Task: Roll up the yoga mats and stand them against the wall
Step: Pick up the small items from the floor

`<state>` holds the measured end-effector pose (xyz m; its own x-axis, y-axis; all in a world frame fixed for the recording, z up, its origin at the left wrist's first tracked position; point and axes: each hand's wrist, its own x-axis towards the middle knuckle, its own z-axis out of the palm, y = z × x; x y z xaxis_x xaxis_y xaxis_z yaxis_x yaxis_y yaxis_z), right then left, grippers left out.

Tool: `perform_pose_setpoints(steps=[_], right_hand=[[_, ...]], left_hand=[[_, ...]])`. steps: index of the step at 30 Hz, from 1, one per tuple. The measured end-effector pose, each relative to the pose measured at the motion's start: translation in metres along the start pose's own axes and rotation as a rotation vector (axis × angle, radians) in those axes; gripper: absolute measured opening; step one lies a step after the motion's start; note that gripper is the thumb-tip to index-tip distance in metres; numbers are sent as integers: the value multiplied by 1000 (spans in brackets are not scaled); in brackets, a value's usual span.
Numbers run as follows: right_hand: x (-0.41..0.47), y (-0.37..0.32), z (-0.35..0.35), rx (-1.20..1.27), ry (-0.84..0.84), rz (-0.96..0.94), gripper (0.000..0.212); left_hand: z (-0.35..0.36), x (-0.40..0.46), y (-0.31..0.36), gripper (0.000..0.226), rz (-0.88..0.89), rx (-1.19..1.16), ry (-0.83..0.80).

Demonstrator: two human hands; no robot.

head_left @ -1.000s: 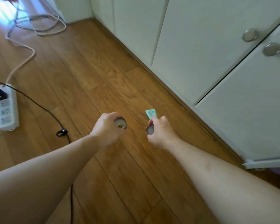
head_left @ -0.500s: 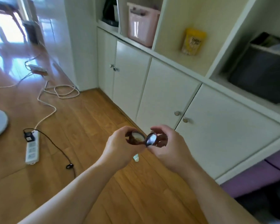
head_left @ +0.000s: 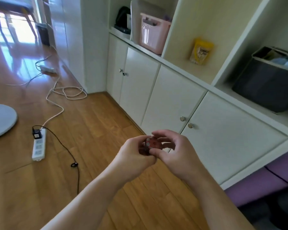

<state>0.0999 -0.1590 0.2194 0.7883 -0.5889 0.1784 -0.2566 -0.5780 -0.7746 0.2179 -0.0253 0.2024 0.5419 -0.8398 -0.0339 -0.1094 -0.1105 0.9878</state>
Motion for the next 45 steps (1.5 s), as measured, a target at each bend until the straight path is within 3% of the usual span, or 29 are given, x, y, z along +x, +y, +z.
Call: perform_pose_setpoints(steps=[4, 8, 11, 14, 20, 27, 33, 36, 41, 45], right_hand=[[6, 8, -6, -22, -32, -29, 53], [9, 14, -4, 6, -68, -5, 49], [11, 16, 1, 253, -38, 244, 38], [13, 18, 6, 312, -56, 382, 42], [13, 13, 17, 328, -40, 356, 33], [17, 11, 23, 460, 29, 425, 21], [21, 16, 34, 502, -34, 477, 33], [25, 36, 29, 431, -96, 584, 41], [40, 106, 49, 36, -201, 719, 7], [73, 163, 84, -334, -371, 618, 32]], left_hand=[[-5, 8, 2, 25, -107, -379, -104], [4, 17, -6, 23, -136, -262, 4], [6, 22, -7, 21, -140, -230, 52], [6, 22, -5, 17, -132, -188, 114], [5, 20, -4, 12, -125, -174, 191], [-3, 21, -11, 14, -158, -287, 172], [-5, 32, -19, 16, -294, -405, 187], [-15, 41, -35, 16, -429, -461, 237], [-37, 72, -80, 15, -564, -472, 306], [-38, 116, -126, 20, -594, -458, 303]])
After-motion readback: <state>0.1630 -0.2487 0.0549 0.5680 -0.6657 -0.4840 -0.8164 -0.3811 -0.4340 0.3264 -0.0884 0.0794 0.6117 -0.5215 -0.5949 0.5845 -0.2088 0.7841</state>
